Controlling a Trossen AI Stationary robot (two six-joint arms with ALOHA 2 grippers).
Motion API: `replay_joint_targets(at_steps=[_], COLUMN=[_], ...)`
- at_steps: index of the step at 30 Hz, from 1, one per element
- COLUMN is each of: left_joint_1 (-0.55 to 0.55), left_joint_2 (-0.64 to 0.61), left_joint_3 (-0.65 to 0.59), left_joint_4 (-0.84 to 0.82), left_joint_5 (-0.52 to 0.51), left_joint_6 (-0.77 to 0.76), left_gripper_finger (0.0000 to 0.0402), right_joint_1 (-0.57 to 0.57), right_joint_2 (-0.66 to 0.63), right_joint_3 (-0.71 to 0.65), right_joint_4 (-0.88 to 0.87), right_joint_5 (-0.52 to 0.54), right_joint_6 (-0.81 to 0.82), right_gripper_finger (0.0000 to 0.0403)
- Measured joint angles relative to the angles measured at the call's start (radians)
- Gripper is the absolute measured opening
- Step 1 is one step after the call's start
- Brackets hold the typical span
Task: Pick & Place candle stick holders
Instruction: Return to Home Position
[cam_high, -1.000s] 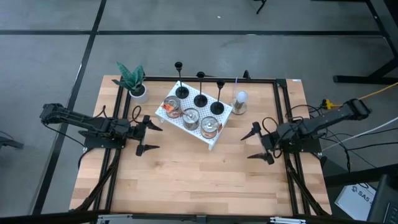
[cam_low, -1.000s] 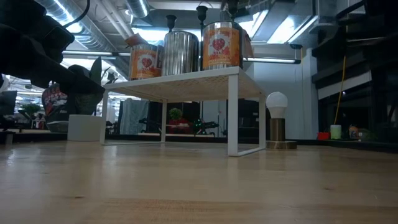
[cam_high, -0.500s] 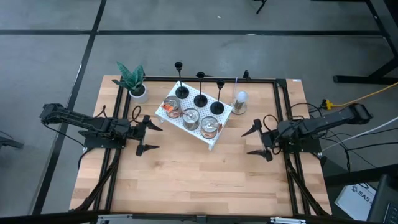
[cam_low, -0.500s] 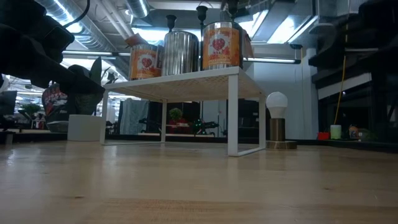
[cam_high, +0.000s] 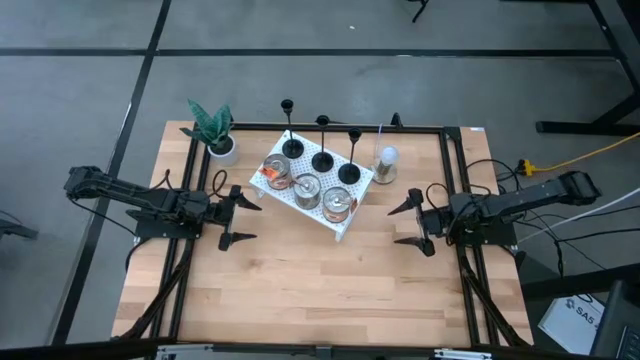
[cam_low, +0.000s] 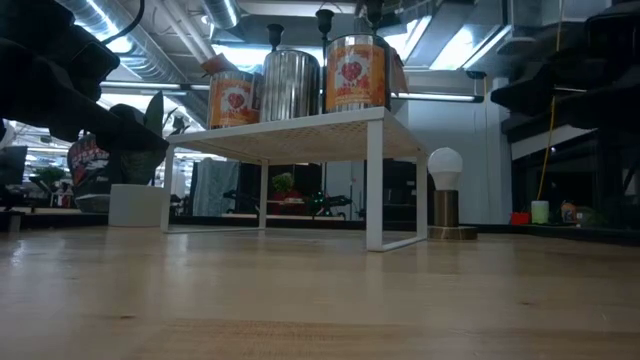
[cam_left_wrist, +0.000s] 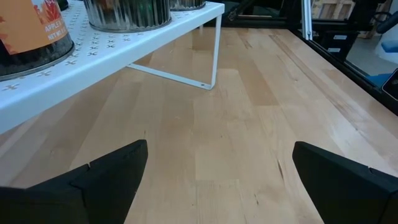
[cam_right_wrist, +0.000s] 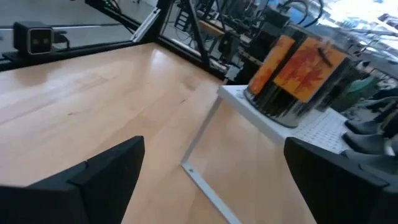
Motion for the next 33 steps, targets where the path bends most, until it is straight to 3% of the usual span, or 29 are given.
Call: replay_joint_targets(at_steps=[10, 16, 25, 33], left_joint_1=[0.0, 0.0, 0.0, 0.0], left_joint_2=[0.0, 0.0, 0.0, 0.0], left_joint_3=[0.0, 0.0, 0.0, 0.0], left_joint_4=[0.0, 0.0, 0.0, 0.0], left_joint_5=[0.0, 0.0, 0.0, 0.0], left_joint_6=[0.0, 0.0, 0.0, 0.0], left_gripper_finger=[0.04, 0.04, 0.04, 0.04], right_joint_1=[-0.07, -0.089, -0.091, -0.091], right_joint_2=[-0.16, -0.278, -0.293, -0.291], right_joint_3=[0.0, 0.0, 0.05, 0.051], right_joint_4=[-0.19, -0.338, -0.479, -0.487], right_joint_5=[0.004, 0.071, 0.129, 0.143], right_joint_6=[-0.008, -0.018, -0.059, -0.067], right_gripper_finger=[0.0389, 0.0389, 0.0376, 0.0375])
